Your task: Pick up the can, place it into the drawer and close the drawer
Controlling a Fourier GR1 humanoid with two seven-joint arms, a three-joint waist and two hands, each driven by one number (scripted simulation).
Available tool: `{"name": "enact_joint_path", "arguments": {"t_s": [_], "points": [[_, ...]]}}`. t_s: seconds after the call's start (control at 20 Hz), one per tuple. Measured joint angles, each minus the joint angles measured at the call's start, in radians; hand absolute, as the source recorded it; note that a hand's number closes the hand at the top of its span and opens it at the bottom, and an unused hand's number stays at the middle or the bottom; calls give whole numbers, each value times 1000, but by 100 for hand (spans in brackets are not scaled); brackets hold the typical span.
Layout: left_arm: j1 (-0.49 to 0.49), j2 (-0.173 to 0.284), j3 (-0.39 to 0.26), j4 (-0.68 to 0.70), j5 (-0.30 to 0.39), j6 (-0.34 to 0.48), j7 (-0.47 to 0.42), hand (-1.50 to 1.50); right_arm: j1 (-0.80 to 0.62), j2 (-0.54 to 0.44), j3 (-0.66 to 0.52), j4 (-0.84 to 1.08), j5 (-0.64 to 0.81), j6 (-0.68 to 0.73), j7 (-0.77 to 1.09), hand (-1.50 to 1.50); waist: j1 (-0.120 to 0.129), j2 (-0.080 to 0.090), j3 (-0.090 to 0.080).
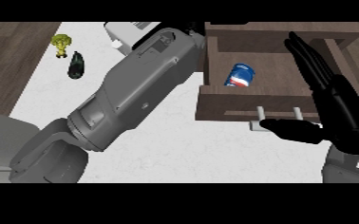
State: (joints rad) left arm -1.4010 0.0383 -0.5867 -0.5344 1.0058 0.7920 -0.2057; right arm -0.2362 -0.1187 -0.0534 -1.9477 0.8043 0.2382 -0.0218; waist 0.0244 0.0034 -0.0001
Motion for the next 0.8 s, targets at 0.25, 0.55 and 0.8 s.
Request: {"name": "enact_joint_path", "arguments": {"t_s": [0.25, 0.55, 0.8], "points": [[22, 43, 1, -42, -28, 9, 31, -150, -108, -24, 52, 218, 123, -77, -55, -150, 5, -1, 0], [50, 108, -6, -112, -57, 21, 96, -150, -233, -27, 94, 481, 274, -189, -63, -150, 13, -2, 0], [100, 169, -3, -198, -83, 30, 136, -150, -332, -11, 77, 721, 342, -310, -72, -150, 15, -2, 0]]}}
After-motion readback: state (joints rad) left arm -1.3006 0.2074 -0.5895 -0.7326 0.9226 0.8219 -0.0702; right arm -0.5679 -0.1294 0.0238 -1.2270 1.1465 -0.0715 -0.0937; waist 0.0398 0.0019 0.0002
